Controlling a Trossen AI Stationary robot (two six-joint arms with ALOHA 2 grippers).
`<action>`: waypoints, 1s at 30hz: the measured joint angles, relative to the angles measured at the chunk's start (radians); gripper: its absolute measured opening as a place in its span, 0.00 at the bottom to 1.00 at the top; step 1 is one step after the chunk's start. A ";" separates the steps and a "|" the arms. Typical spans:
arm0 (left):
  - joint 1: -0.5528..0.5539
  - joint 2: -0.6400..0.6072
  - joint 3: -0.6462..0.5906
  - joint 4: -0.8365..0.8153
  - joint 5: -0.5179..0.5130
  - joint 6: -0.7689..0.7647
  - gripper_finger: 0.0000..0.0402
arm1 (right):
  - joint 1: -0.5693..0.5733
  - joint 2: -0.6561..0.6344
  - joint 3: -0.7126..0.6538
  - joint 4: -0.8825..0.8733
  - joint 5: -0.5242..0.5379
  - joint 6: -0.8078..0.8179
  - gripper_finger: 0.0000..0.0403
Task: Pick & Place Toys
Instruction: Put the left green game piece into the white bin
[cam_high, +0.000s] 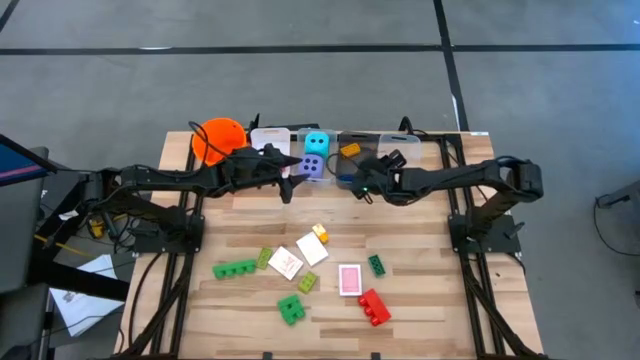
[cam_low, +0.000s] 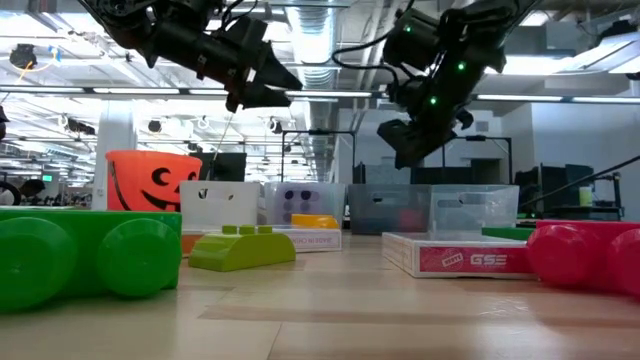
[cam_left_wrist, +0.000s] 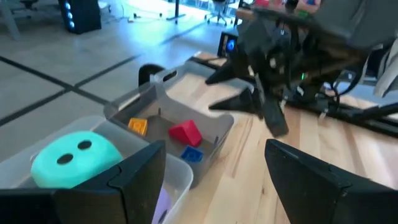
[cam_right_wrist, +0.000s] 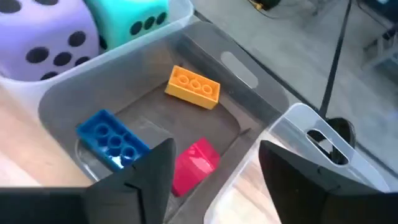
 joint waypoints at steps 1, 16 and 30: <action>0.000 0.000 0.000 0.008 0.000 0.002 0.66 | 0.006 0.001 0.000 0.004 0.000 -0.008 0.59; -0.006 0.000 0.000 0.003 0.000 0.010 0.66 | 0.282 -0.025 0.002 0.187 0.215 -0.207 0.61; -0.006 0.000 0.000 0.005 0.000 0.010 0.66 | 0.524 -0.076 0.004 0.189 0.344 -0.167 0.61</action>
